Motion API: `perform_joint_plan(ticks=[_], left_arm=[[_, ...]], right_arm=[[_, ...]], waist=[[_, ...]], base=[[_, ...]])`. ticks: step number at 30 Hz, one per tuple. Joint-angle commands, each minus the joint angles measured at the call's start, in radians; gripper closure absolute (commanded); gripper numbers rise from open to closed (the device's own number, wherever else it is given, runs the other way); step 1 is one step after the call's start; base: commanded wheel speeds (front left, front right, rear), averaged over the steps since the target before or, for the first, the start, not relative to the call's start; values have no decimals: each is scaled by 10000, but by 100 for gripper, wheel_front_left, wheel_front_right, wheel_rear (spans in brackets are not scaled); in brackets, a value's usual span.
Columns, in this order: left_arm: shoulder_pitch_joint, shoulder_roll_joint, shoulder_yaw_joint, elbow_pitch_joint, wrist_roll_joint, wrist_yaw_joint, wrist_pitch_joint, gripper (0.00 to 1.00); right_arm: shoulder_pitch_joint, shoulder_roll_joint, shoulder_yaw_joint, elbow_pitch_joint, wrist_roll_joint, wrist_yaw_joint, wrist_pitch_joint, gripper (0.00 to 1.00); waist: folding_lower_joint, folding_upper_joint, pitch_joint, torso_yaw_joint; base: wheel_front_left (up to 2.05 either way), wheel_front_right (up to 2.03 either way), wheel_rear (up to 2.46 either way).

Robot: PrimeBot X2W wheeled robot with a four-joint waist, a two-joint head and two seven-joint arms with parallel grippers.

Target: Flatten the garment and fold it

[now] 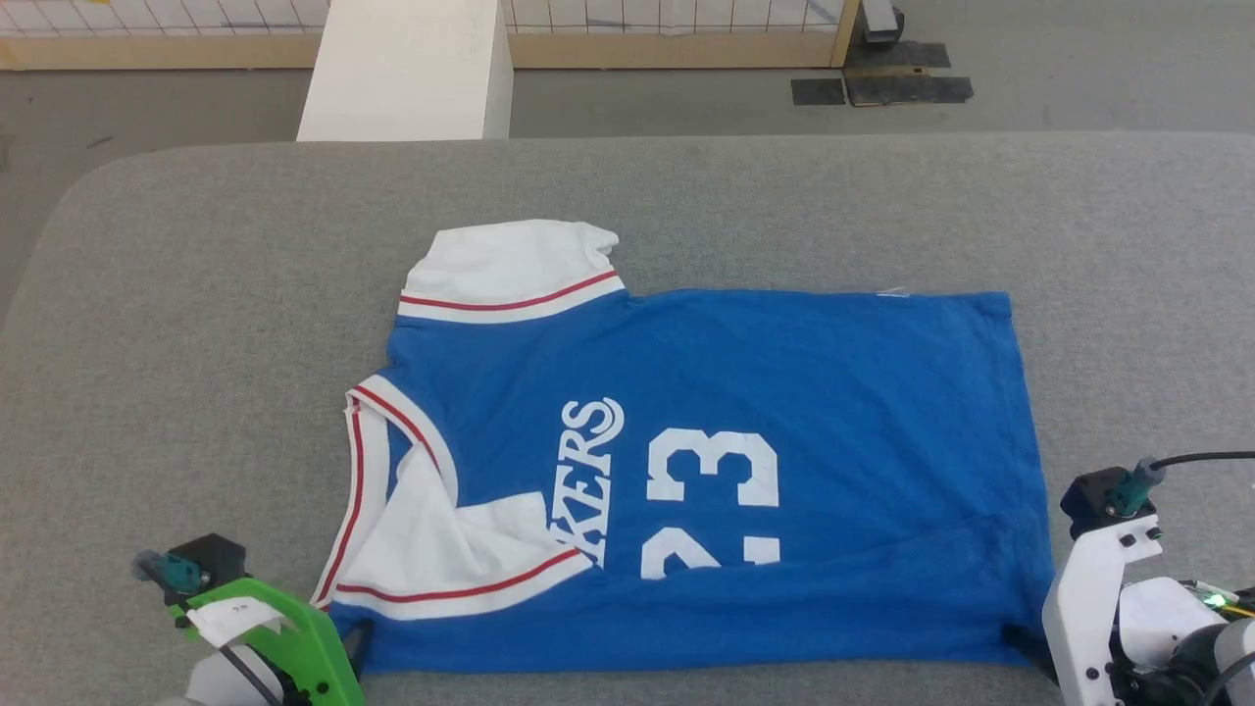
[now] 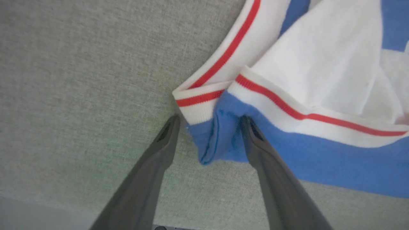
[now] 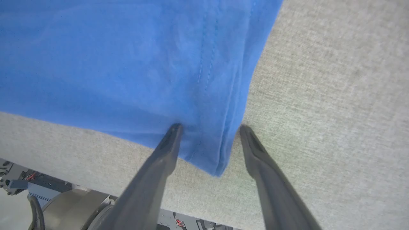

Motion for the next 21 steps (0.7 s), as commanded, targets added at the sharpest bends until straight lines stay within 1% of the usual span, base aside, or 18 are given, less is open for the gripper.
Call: perform_joint_plan(ticks=[1,6,10,14,18,21], left_arm=[[-127,133,69,7,-17,34,-14,0],[-334,515,217,-740,236,160,-45,0],[-680,748,459,-1399,586,104,-514,0],[-1074,711,710,-1755,1052,-90,-1516,0],[-1389,421,881,-1764,1509,-401,-2864,0],[-1473,176,955,-1589,1836,-631,-3931,0]], right_arm=[[-84,-6,23,74,99,-15,-62,0],[-227,-54,-342,-534,284,-15,-297,0],[-490,112,-1013,-1184,347,-15,-878,0],[-954,352,-1609,-1617,207,-15,-2164,0],[-1308,502,-1932,-1686,-73,-15,-3694,0],[-1443,657,-2066,-1519,-280,-15,-4635,0]], waist=[[1,0,-86,-10],[1,0,-356,-71],[1,0,-491,-146],[1,0,-528,-211],[1,0,-504,-238],[1,0,-453,-253]], base=[[0,0,0],[0,0,0],[0,0,0],[0,0,0],[0,0,0],[0,0,0]])
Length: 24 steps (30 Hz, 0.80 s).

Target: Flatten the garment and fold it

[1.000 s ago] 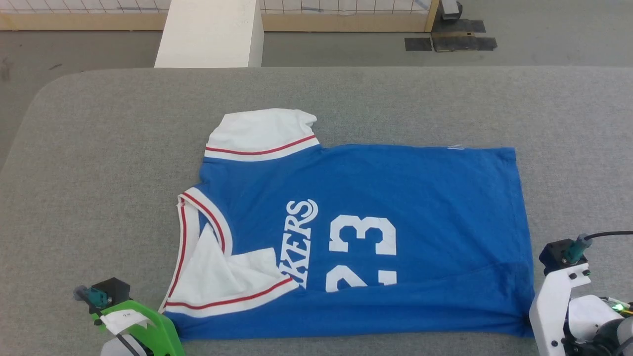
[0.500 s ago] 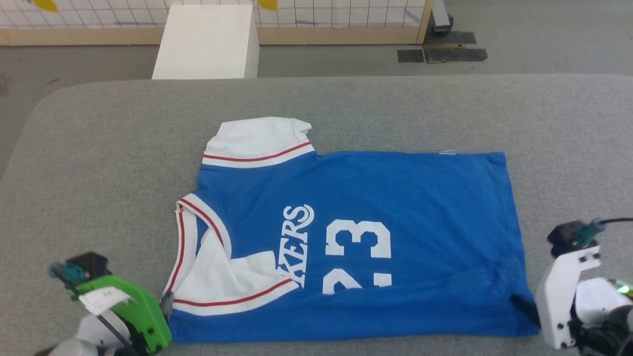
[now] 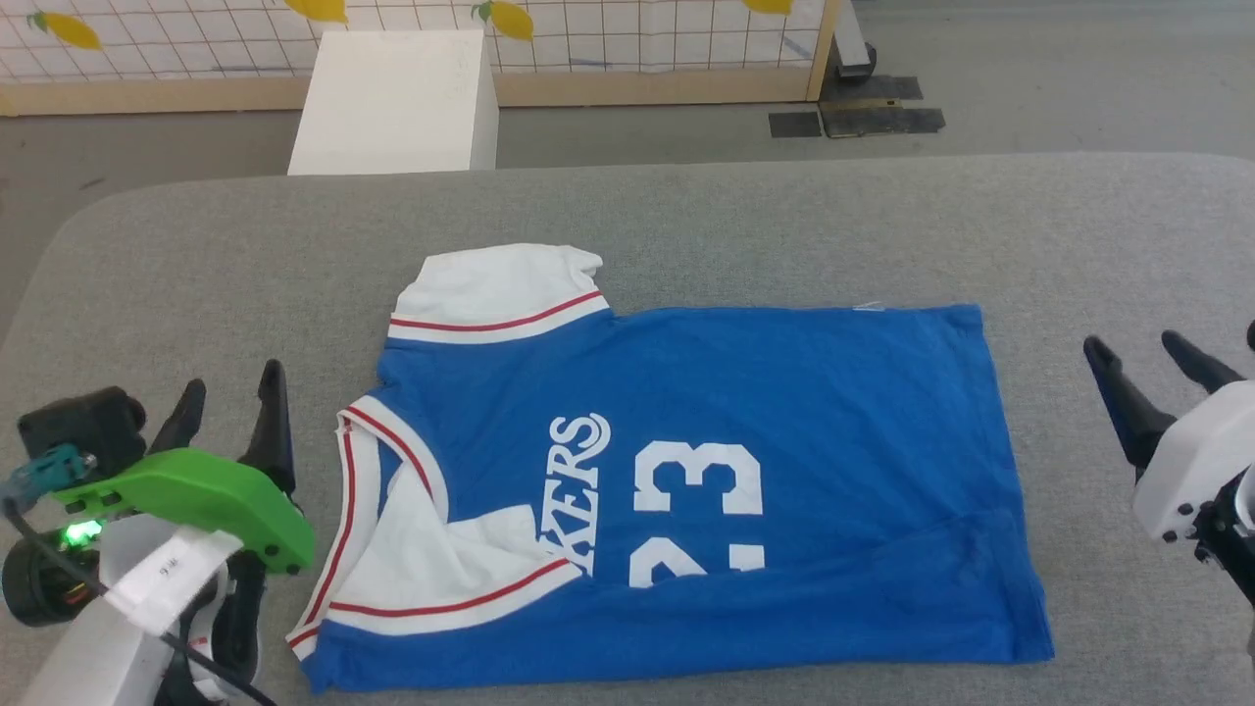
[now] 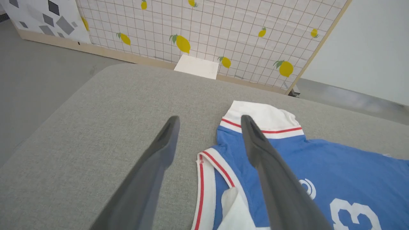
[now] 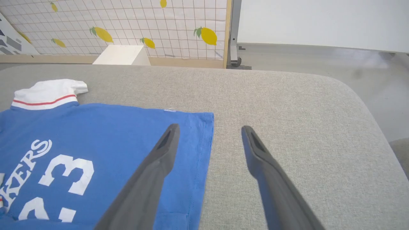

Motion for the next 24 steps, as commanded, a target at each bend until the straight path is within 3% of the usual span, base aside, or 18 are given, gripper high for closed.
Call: perform_joint_plan(ticks=[1,7,15,20,24], left_arm=[[-129,-96,-24,138,258,-141,-395,0],[-141,-501,-36,628,353,-504,-1465,0],[-985,-673,-359,1101,626,-949,-1849,0],[-2160,-607,-718,1550,878,-1238,-1417,0],[-3553,-435,-1085,2127,997,-1532,-377,0]], right_arm=[[-150,94,-23,140,-112,-13,-322,0],[-234,115,31,501,-64,-13,-886,0],[-596,-45,165,585,77,-13,-925,0],[-961,-201,318,547,176,-13,-916,0],[-1254,-313,421,523,286,-13,-945,0]], waist=[[1,0,55,4],[1,0,445,15],[1,0,1279,39],[1,0,1868,29],[1,0,2336,7]], base=[[0,0,0],[0,0,0],[0,0,0],[0,0,0],[0,0,0]])
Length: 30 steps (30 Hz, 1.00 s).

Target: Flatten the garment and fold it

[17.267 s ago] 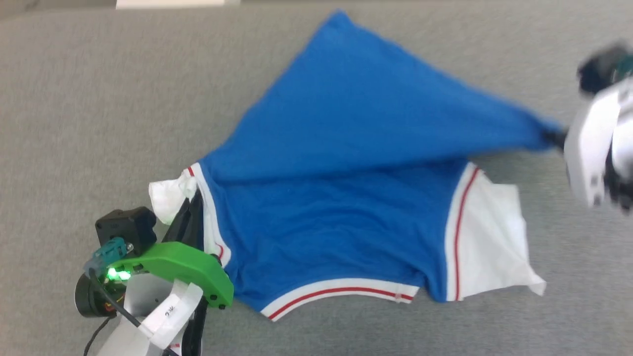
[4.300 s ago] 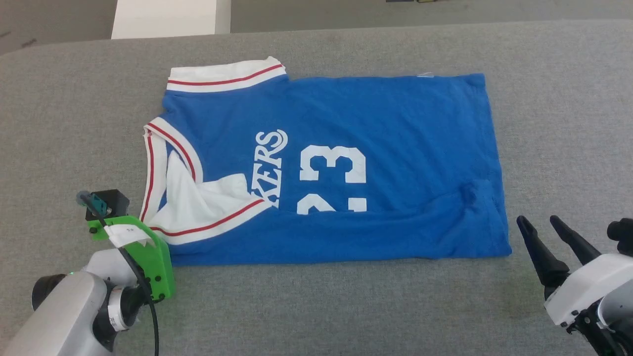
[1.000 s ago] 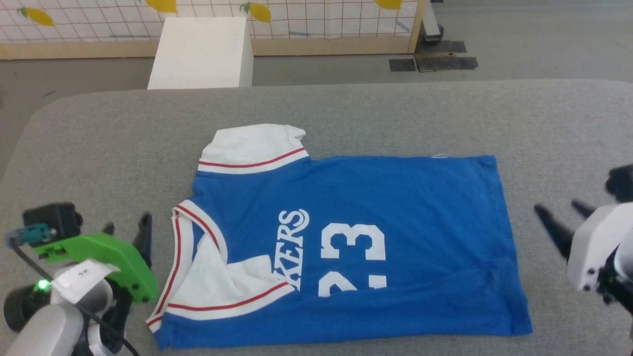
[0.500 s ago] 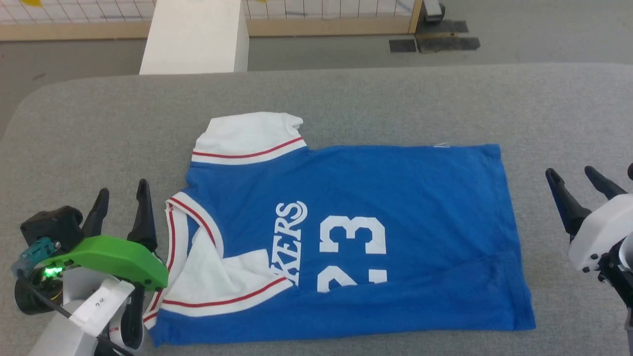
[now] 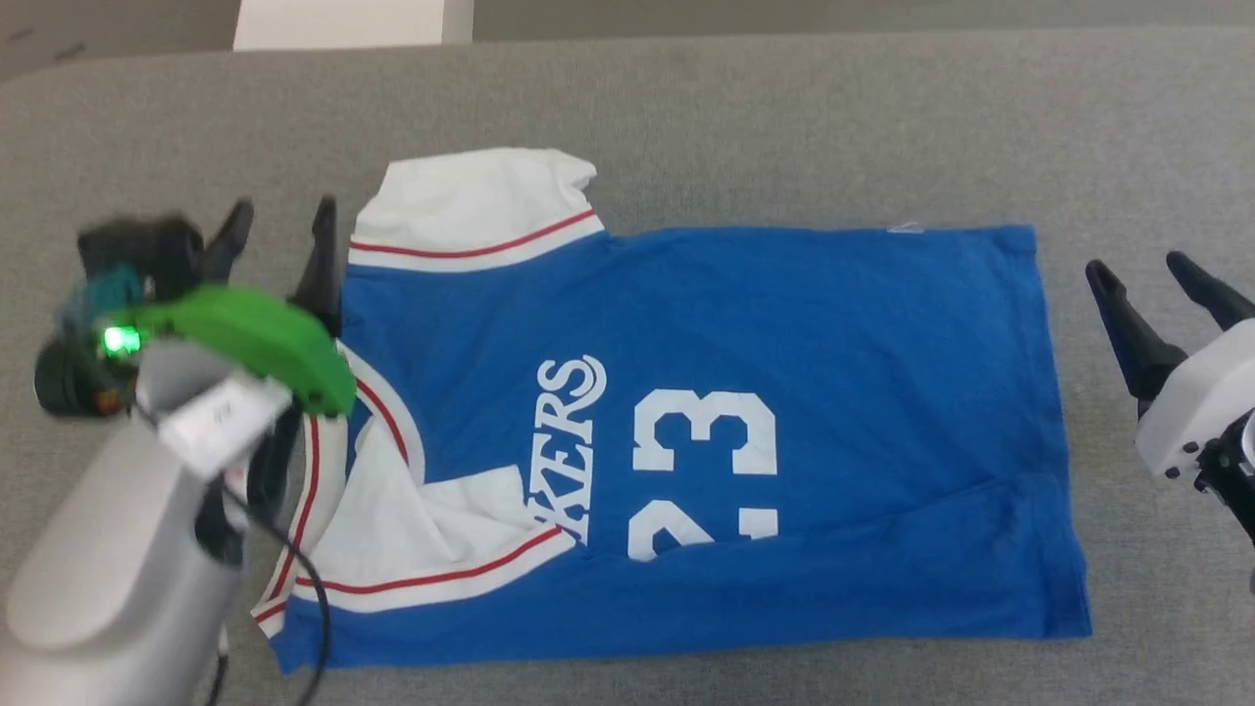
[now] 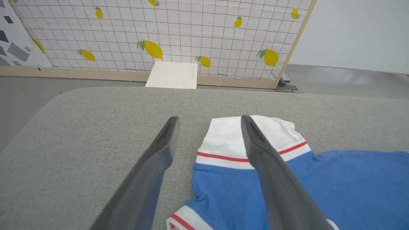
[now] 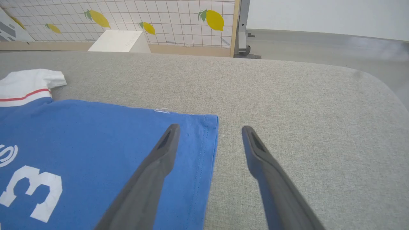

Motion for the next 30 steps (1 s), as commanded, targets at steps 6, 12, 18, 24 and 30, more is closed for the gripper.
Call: perform_joint_plan(ticks=[6,12,18,24,30], left_arm=[[-2507,321,-491,1123,151,-564,1869,0],[-4405,308,-942,2236,-55,-766,4266,0],[-5914,198,-1309,3100,-373,-362,7173,0],[-6616,105,-1648,3324,-593,118,9298,0],[-6420,207,-1902,3116,-651,665,10455,58]], right_arm=[[-567,-97,261,-43,237,-13,-170,0],[-832,-238,344,24,347,-13,-332,0],[-1053,-353,477,68,418,-13,-443,0],[-1184,-445,524,145,400,-13,-514,0],[-1250,-447,545,205,404,-13,-583,0]], waist=[[-1,0,1173,-231],[-1,0,1973,-407],[-1,0,2583,-549],[-1,0,2935,-648],[-1,0,3073,-686]], base=[[0,0,0],[0,0,0],[0,0,0],[0,0,0],[0,0,0]])
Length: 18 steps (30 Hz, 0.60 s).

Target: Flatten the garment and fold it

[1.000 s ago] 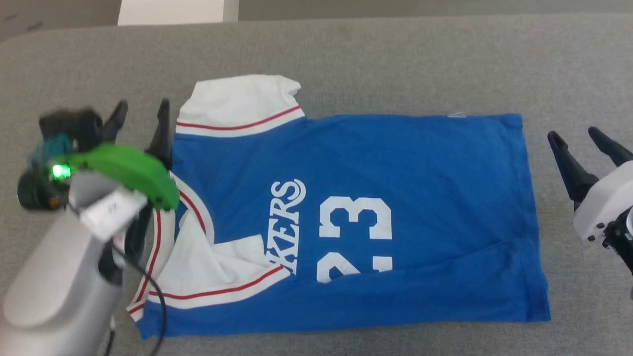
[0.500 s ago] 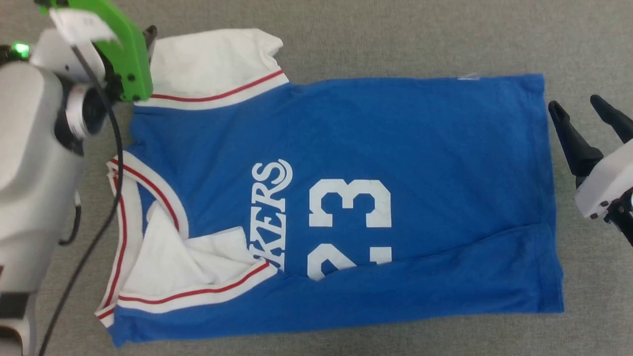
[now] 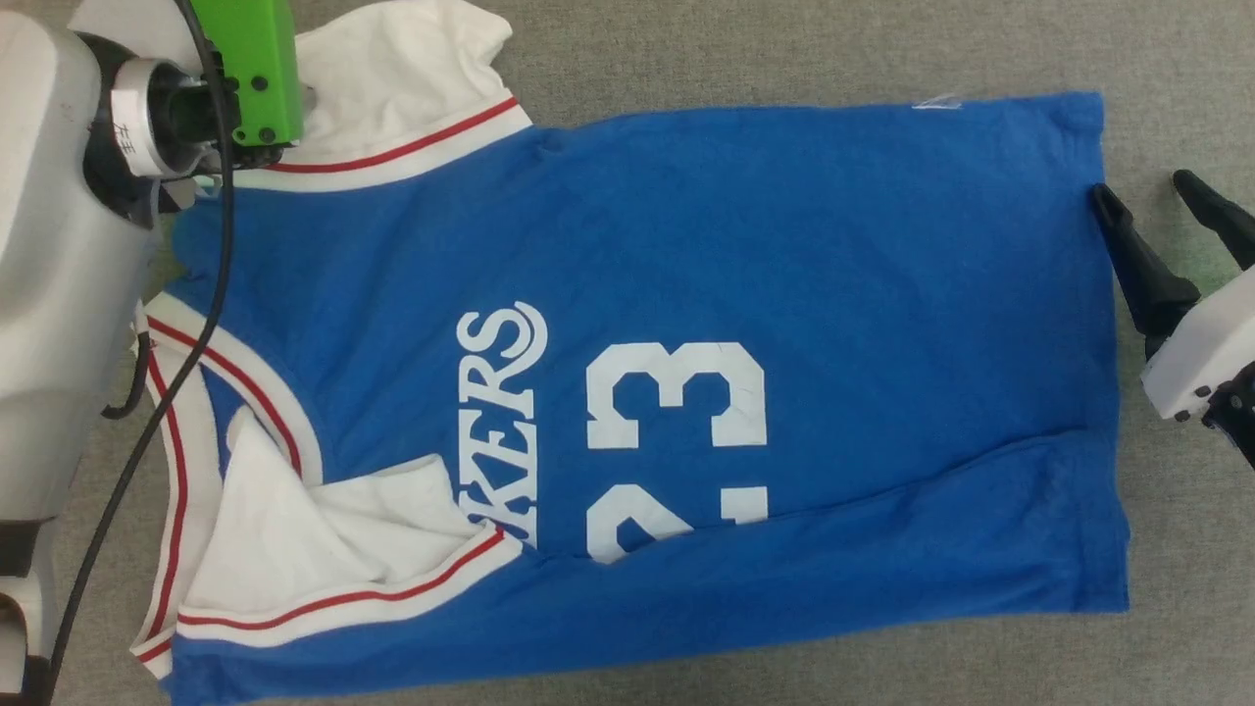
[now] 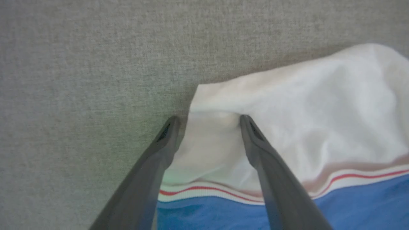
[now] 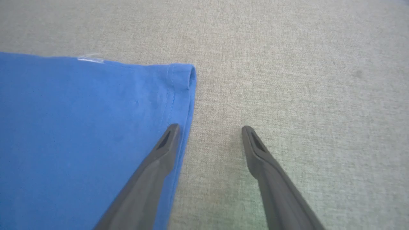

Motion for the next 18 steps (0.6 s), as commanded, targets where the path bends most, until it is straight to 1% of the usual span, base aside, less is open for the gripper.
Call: perform_joint_plan(ticks=[1,2,5,11,15,18], left_arm=[[210,-3,-93,48,-107,141,178,82],[288,-13,-50,-39,-181,217,227,100],[435,-21,23,-291,-236,268,62,100],[702,-148,213,-504,-417,93,-585,100],[761,-279,323,-570,-564,-53,-908,100],[728,-357,360,-604,-644,-120,-1001,100]], right_arm=[[-208,-1,27,32,41,-13,-104,0],[-214,-6,25,45,35,-13,-110,0],[-255,-23,35,81,18,-13,-111,0],[-493,-200,99,7,-8,-13,84,0],[-928,-510,388,-255,56,-13,797,0],[-1454,-849,827,-352,146,-13,1994,0]], waist=[[-1,0,55,-11],[-1,0,70,5],[-1,0,36,59],[-1,0,-340,134],[-1,0,-668,169],[-1,0,-876,202]], base=[[0,0,0],[0,0,0],[0,0,0],[0,0,0],[0,0,0],[0,0,0]])
